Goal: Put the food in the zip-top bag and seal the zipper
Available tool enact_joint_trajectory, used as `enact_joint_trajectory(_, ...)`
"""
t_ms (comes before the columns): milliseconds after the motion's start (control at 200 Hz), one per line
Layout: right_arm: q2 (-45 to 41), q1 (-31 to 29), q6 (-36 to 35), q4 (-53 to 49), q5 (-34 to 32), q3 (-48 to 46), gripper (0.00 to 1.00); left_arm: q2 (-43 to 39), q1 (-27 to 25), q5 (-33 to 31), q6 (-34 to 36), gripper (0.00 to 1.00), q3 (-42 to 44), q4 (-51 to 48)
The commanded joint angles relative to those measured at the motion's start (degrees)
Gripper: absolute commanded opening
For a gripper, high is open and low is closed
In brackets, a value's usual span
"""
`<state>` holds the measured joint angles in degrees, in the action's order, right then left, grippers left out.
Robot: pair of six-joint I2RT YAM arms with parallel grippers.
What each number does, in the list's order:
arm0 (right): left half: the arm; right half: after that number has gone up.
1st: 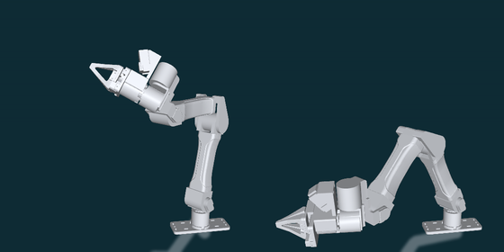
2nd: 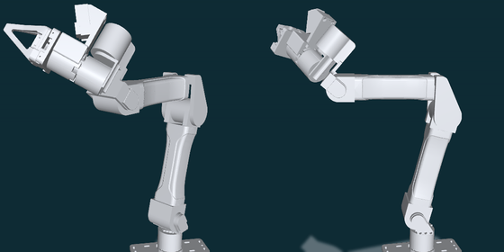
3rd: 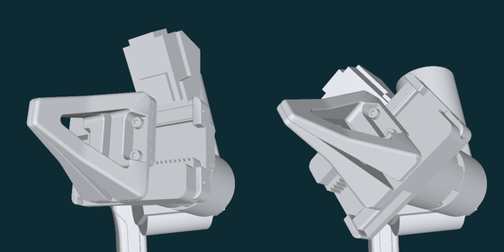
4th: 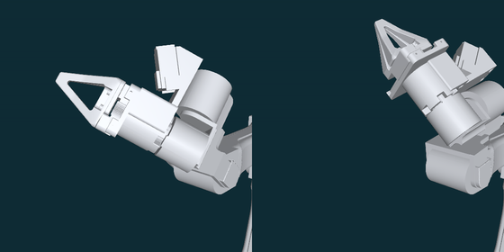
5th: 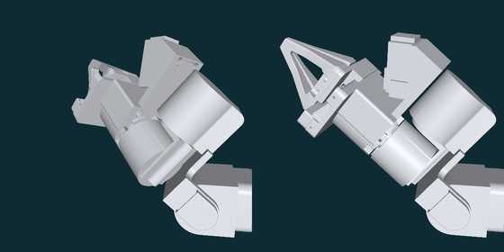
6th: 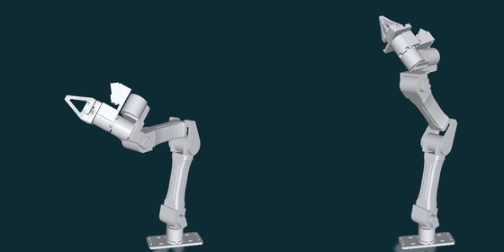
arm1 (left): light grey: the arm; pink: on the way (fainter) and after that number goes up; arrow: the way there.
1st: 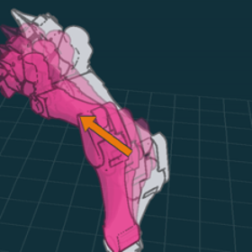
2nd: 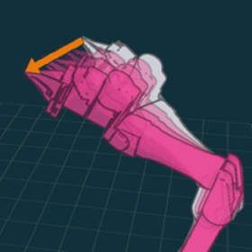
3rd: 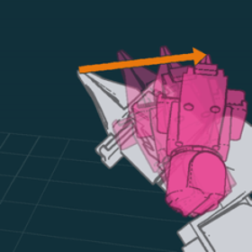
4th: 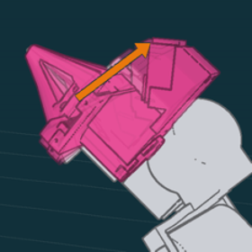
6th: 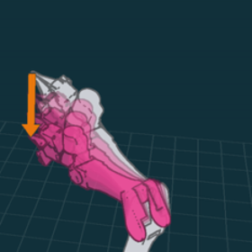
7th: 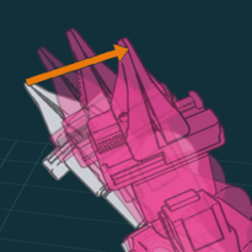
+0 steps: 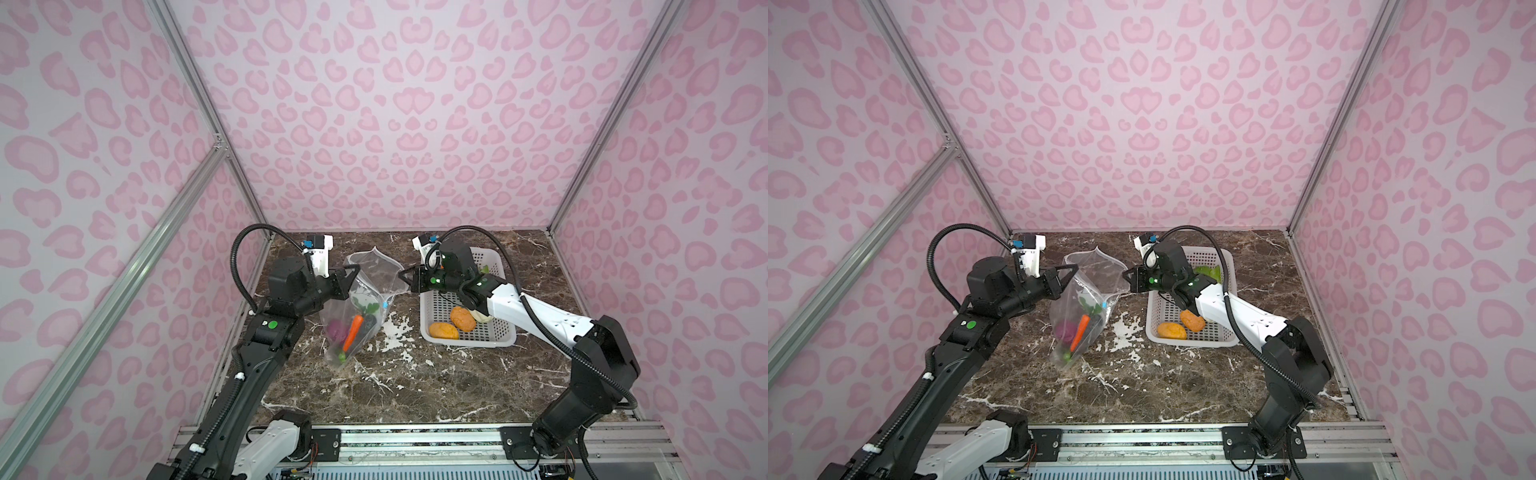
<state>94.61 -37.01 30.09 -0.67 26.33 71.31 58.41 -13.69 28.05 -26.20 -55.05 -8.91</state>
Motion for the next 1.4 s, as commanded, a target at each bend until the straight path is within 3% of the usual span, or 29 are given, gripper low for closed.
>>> enact_joint_trajectory(0,0.3,0.0,-1.2,-1.6,-2.2,-1.1,0.00,1.7,-0.5,4.4,-1.7,0.02,-0.1,3.3)
enact_joint_trajectory(145,-0.9,0.0,-2.6,-3.8,-4.7,-1.3,0.11,2.8,-1.6,4.5,-1.5,0.02,0.2,3.3)
enact_joint_trajectory(315,-4.2,0.5,-7.9,-11.6,-10.1,0.4,0.40,3.7,-3.3,4.0,-0.7,0.02,0.2,2.8)
enact_joint_trajectory(480,-9.0,2.3,-14.4,-21.4,-15.3,0.2,0.52,4.8,-4.7,3.5,0.0,0.02,0.3,2.5)
enact_joint_trajectory(695,-13.0,4.7,-21.1,-33.6,-17.7,-2.9,0.55,6.7,-6.3,4.4,0.4,0.02,0.3,2.8)
enact_joint_trajectory(890,-13.4,4.9,-23.9,-35.2,-13.2,-8.6,0.60,7.5,-7.1,4.5,0.5,0.02,0.3,2.7)
enact_joint_trajectory(1150,-7.3,4.2,-27.9,-36.7,-12.2,-8.2,0.68,6.5,-7.1,2.9,1.0,0.02,0.5,2.2)
enact_joint_trajectory(1395,-2.1,2.3,-28.2,-36.8,-17.8,-7.5,0.74,6.5,-7.2,2.1,0.5,0.02,0.8,2.4)
